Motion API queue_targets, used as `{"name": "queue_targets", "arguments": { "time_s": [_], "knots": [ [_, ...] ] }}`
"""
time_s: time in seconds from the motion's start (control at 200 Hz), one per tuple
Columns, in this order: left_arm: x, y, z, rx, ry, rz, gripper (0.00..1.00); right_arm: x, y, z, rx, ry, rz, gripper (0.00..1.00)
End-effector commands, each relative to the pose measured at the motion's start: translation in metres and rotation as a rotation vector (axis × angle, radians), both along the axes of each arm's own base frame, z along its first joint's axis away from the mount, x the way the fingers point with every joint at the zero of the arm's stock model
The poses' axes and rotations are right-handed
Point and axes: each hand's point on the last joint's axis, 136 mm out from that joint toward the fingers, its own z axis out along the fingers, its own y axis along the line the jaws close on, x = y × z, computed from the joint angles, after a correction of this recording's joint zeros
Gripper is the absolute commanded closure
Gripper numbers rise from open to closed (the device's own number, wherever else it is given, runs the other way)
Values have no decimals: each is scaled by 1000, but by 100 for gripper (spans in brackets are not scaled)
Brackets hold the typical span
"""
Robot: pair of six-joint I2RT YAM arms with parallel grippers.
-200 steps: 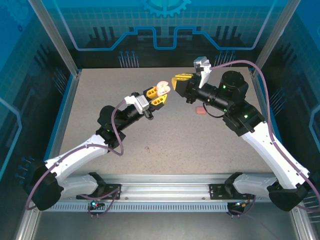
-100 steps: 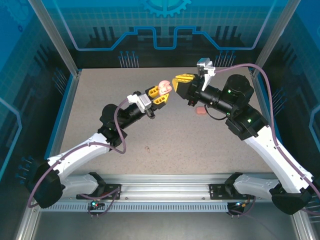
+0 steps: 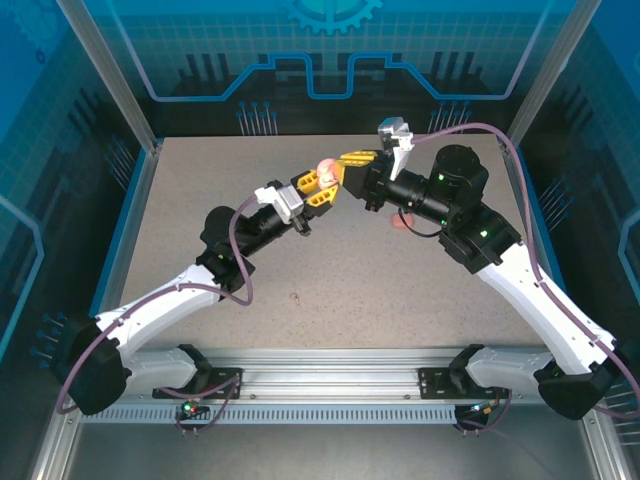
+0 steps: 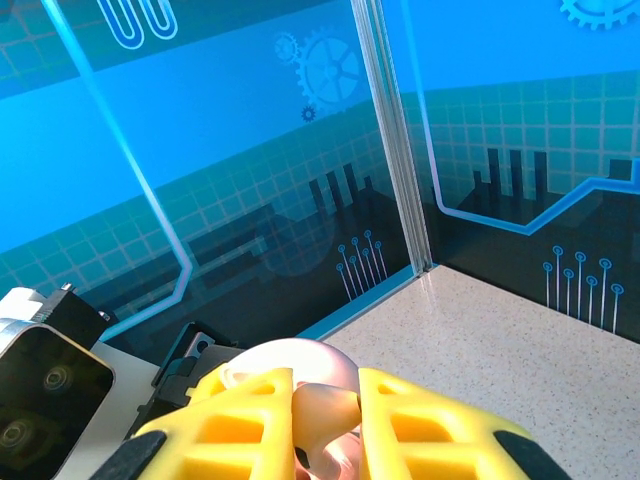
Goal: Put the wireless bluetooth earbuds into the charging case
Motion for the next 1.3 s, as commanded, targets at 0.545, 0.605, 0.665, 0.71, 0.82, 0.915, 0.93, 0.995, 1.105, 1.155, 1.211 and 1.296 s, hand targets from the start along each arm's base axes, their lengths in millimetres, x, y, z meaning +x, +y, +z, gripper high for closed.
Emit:
{"name": "queue_targets", "arguments": {
  "time_s": [0.545, 0.605, 0.665, 0.71, 0.82, 0.915, 0.93, 0.995, 1.105, 1.155, 1.211, 1.296],
  "knots": [
    [-2, -1, 18, -27, -41, -1, 100, -15, 9, -22, -74, 37, 76, 83],
    [-2, 0, 19, -30, -41, 0, 100, -13, 9, -27, -85, 49, 68, 83],
    [-3, 0, 19, -31, -42, -4, 100, -10, 9, -32, -98, 59, 55, 83],
    [-3, 0, 20, -33, -41, -4, 100, -8, 9, -35, -105, 67, 45, 83],
    [-1, -1, 17, -30, -26, -2, 100, -2, 8, -38, -123, 84, 21, 81],
    [4, -1, 12, -29, -2, 7, 100, 2, 6, -35, -119, 96, -5, 73],
    [5, -1, 11, -30, 4, 8, 100, 2, 5, -33, -118, 94, -8, 72],
    [7, -2, 5, -32, 28, 12, 100, 4, 4, -28, -113, 100, -25, 66],
    [11, 0, -6, -46, 68, 21, 100, 8, 0, -20, -108, 104, -58, 52],
    [12, 2, -9, -58, 79, 26, 100, 10, -1, -15, -102, 105, -69, 46],
    [14, 3, -14, -66, 96, 31, 100, 11, -2, -10, -95, 108, -75, 41],
    [16, 4, -23, -69, 124, 36, 100, 12, -5, 0, -76, 103, -85, 35]
  ]
}}
